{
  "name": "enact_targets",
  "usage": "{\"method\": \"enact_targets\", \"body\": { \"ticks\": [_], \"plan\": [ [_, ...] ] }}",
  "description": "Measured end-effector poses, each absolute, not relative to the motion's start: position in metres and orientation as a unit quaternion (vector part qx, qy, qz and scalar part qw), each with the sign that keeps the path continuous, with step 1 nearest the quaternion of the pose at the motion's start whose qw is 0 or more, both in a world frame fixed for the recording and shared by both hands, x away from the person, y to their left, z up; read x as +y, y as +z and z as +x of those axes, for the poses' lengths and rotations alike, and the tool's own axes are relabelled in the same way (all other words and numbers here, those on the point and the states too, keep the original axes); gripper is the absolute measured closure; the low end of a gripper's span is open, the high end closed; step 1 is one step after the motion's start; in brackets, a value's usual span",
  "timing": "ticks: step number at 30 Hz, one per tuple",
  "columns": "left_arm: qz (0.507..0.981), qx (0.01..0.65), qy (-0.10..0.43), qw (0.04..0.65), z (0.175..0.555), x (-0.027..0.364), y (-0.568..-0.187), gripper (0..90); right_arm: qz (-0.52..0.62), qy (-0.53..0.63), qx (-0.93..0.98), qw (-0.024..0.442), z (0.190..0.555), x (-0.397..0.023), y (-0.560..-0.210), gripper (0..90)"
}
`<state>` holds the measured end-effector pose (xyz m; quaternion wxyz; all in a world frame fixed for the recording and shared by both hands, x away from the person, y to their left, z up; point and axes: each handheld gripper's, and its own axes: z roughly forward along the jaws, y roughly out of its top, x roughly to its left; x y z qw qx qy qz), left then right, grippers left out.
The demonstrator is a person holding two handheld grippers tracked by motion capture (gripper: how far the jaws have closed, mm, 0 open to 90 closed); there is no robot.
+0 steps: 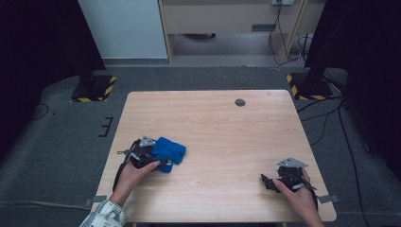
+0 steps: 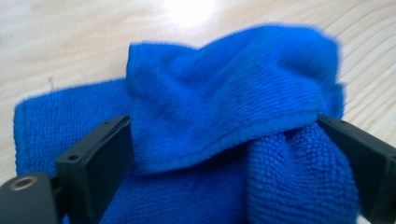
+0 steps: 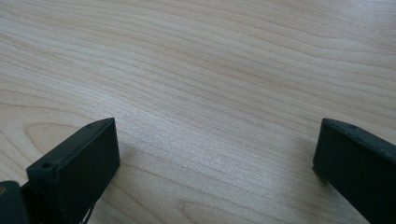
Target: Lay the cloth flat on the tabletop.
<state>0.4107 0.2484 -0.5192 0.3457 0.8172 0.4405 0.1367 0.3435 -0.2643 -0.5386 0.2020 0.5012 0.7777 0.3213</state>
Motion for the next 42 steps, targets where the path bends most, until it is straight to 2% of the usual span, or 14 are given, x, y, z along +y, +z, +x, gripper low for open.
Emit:
{"method": "enact_targets", "body": {
  "ticks": [10, 14, 23, 31, 42],
  "plan": [
    [0.812, 0.438, 0.134, 0.361, 0.41, 0.256, -0.522, 63.0, 0.502, 0.321, 0.777, 0.202, 0.344, -0.264, -0.539, 0.7],
    [0.813, 0.437, 0.124, 0.364, 0.412, 0.251, -0.517, 72.9, 0.501, 0.322, 0.777, 0.202, 0.344, -0.264, -0.539, 0.7],
    [0.817, 0.416, 0.118, 0.381, 0.416, 0.23, -0.501, 75.9, 0.5, 0.322, 0.778, 0.203, 0.344, -0.264, -0.539, 0.6],
    [0.83, 0.375, 0.115, 0.398, 0.425, 0.182, -0.476, 75.8, 0.5, 0.322, 0.778, 0.203, 0.344, -0.264, -0.539, 0.6],
    [0.845, 0.339, 0.102, 0.401, 0.434, 0.117, -0.47, 75.5, 0.5, 0.322, 0.778, 0.203, 0.344, -0.264, -0.539, 0.6]
  ]
}}
